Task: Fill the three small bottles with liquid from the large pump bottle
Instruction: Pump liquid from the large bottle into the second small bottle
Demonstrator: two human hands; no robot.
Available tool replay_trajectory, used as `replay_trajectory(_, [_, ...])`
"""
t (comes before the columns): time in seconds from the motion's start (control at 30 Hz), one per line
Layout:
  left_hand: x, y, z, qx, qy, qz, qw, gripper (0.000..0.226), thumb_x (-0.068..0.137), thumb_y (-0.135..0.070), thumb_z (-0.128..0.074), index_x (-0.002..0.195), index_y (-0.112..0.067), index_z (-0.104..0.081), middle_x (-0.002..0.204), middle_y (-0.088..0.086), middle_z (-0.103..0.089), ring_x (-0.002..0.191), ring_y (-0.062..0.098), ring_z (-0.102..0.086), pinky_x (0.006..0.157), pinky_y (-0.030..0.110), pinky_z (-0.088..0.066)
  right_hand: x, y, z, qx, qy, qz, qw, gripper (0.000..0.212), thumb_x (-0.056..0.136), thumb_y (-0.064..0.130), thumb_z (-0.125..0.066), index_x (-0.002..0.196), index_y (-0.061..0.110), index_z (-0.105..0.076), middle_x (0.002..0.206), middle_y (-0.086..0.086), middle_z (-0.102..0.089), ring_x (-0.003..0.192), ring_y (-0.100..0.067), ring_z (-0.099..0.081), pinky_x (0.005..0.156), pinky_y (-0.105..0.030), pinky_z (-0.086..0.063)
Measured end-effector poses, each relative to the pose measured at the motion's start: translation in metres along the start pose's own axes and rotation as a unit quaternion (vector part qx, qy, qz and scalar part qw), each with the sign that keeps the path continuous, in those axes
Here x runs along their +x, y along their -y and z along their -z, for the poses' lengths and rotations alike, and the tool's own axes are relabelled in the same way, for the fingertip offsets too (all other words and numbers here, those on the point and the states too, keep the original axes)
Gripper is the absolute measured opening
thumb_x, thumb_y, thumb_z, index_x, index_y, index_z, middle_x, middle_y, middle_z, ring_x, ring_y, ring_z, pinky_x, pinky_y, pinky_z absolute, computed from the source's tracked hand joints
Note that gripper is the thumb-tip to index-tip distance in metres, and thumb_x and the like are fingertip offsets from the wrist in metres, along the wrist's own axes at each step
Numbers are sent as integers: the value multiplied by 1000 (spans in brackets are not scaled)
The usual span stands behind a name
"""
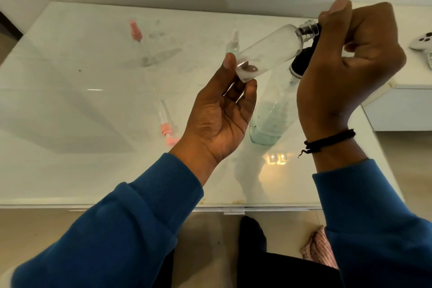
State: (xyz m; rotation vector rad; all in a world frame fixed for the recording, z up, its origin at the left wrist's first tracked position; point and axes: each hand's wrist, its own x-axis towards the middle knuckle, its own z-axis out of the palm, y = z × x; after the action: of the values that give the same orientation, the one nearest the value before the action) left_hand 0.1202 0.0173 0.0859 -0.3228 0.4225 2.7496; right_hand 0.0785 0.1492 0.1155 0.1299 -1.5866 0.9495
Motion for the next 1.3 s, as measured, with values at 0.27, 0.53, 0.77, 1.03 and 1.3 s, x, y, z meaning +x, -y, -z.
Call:
replay_trajectory(0.27, [0, -1, 1, 3, -1, 1, 1000, 55, 70, -26, -76, 120, -7, -65, 99, 9, -71, 73, 16, -67, 57, 22, -58, 0, -2, 1, 2, 6, -6, 1000, 34, 96, 2, -62, 62, -3, -60, 59, -4, -51, 62, -10, -41, 65, -14, -33])
replay_trajectory(0.53, [-1, 0, 1, 1, 0, 2, 1000, 53, 70, -26, -76, 119, -8, -65, 97, 8, -71, 72, 15, -68, 56, 22, -58, -3, -4, 2, 5, 16, -3, 1000, 36, 96, 0, -61, 60, -2, -57, 60, 3, -45, 64, -4, -37, 67, -10, -30])
replay_trajectory(0.77, [-1, -1, 3, -3, 3, 4, 1000, 50, 72, -26, -76, 118, -8, -66, 98, 8, -72, 73, 16, -69, 57, 23, -58, -4, -3, 1, 4, 8, 3, 1000, 35, 96, 0, -60, 61, -3, -57, 63, -3, -44, 65, -3, -36, 66, -11, -30])
replay_trajectory(1.03, [1, -1, 2, 0, 5, 3, 1000, 56, 69, -26, -78, 120, -8, -65, 100, 8, -71, 73, 15, -68, 58, 22, -58, -2, -3, 0, 12, 6, -1, 1000, 35, 96, 0, -60, 61, -1, -57, 61, 4, -46, 63, -7, -40, 65, -13, -31])
replay_trajectory(1.3, [0, -2, 1, 1, 7, 3, 1000, 54, 71, -26, -76, 120, -8, -64, 97, 8, -71, 72, 16, -69, 56, 22, -58, -1, -3, 0, 10, -5, 2, 1000, 35, 96, 2, -61, 62, -2, -58, 60, -9, -49, 62, -9, -40, 66, -11, -31])
